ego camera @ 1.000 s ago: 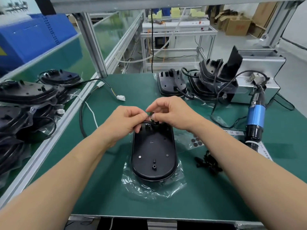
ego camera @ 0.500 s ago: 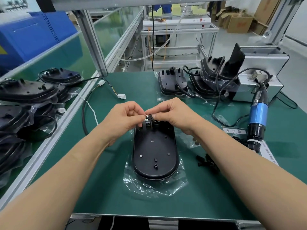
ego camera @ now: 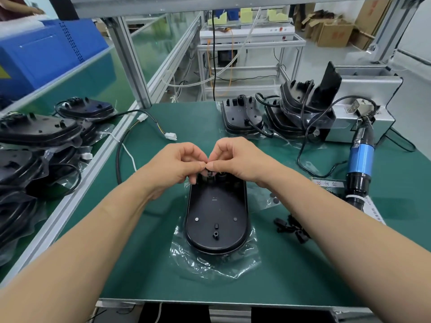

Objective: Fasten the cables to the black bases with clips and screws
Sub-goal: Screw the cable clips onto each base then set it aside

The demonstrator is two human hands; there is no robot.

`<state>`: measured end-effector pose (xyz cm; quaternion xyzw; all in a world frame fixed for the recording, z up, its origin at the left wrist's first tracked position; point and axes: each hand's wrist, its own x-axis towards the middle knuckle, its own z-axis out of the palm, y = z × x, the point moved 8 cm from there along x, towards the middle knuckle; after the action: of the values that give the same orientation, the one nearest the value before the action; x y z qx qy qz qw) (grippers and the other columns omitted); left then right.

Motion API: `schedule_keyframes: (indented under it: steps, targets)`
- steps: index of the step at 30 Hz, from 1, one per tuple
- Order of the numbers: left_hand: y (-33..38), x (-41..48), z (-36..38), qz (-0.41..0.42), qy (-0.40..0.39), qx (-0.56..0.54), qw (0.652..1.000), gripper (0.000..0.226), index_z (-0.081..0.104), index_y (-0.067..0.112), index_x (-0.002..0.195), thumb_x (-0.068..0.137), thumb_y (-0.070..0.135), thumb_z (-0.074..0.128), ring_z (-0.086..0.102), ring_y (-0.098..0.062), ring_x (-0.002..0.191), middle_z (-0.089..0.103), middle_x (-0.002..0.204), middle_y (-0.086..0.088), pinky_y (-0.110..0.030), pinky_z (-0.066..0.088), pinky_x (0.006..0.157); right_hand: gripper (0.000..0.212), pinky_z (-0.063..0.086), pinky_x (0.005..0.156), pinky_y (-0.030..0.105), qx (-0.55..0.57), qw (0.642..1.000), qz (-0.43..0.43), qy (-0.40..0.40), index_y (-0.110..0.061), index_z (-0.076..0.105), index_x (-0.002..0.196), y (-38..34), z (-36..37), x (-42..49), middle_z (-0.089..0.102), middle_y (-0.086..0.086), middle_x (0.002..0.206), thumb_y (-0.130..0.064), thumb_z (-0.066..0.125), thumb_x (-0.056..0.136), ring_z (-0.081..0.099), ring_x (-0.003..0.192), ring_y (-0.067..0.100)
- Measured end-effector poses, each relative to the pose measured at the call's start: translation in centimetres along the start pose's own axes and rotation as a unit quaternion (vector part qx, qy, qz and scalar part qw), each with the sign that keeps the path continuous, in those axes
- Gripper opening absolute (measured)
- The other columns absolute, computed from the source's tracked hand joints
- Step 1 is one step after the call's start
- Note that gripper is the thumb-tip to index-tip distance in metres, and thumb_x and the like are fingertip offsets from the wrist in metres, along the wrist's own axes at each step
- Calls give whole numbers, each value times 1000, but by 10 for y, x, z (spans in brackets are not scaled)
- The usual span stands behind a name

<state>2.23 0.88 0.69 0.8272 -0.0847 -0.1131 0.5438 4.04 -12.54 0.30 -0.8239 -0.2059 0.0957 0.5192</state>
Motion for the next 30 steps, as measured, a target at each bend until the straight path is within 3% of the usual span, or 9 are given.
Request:
schedule_keyframes:
  steps: [3, 7, 11, 14, 17, 19, 21, 27, 30]
  targets:
    - [-5, 0, 4, -35, -26, -8, 999, 20, 68, 9, 98, 82, -4, 66, 51, -10, 52, 70, 77, -8, -14, 29, 42, 13, 48, 65, 22, -56, 998, -15, 13, -21, 66, 82, 1, 3, -1, 67, -12, 63, -14, 77, 84, 59, 60, -1]
    - [-9, -1, 3, -58, -32, -58, 996, 22, 71, 9, 101, 80, 2, 71, 51, -10, 54, 68, 80, -10, -15, 26, 41, 15, 45, 67, 26, -12, 999, -3, 45, -21, 68, 74, 5, 2, -6, 66, -9, 66, -14, 80, 81, 55, 62, 5]
    - [-5, 1, 6, -53, -12, -8, 998, 14, 70, 7, 90, 78, 8, 77, 48, -8, 48, 71, 75, -9, -14, 28, 41, 3, 46, 68, 23, 32, 999, 7, 20, -12, 75, 85, 5, -2, -15, 70, 5, 79, -13, 74, 88, 53, 68, 7]
    - [-1, 1, 11, -45, -22, 33, 998, 10, 69, 7, 82, 78, 1, 75, 44, -10, 46, 70, 67, -6, -13, 30, 39, 13, 50, 68, 21, 88, 993, 45, 64, -5, 74, 97, 14, -41, -20, 71, 7, 85, -2, 61, 95, 59, 70, 8]
    - [-1, 1, 17, -54, -42, 92, 993, 11, 66, 4, 81, 77, -3, 74, 49, -18, 56, 68, 69, -13, -17, 37, 48, 16, 54, 73, 26, -102, 985, 85, 109, -7, 75, 99, 28, -87, -22, 71, 1, 85, 0, 63, 91, 65, 77, 13]
    - [0, 2, 23, -48, -47, 142, 988, 12, 64, 5, 80, 77, -1, 74, 54, -20, 64, 69, 75, -22, -25, 42, 61, 16, 50, 79, 24, -273, 954, 109, 56, -19, 76, 95, 37, -95, -23, 69, -8, 88, -8, 67, 89, 65, 86, 10]
    - [-1, 2, 25, -50, -43, 158, 985, 11, 64, 5, 81, 78, 1, 74, 54, -20, 64, 70, 77, -21, -26, 41, 62, 17, 47, 79, 24, -348, 929, 129, 8, -23, 75, 93, 49, -93, -23, 67, -10, 91, -9, 66, 88, 64, 91, 11]
    - [-12, -4, 12, -95, -44, 48, 993, 8, 65, 6, 82, 81, 3, 72, 45, -10, 46, 70, 69, -10, -15, 29, 40, 21, 43, 76, 23, -378, 913, 152, 21, -25, 74, 88, 69, -107, -24, 67, -8, 91, -7, 62, 87, 62, 88, 12]
    - [-14, -7, 13, -111, -63, -2, 992, 11, 65, 1, 88, 80, -5, 70, 53, -11, 50, 70, 74, -14, -15, 29, 38, 20, 44, 82, 23, -345, 927, 130, 68, -19, 76, 104, 70, -112, -12, 72, -3, 105, -11, 63, 91, 63, 96, 14]
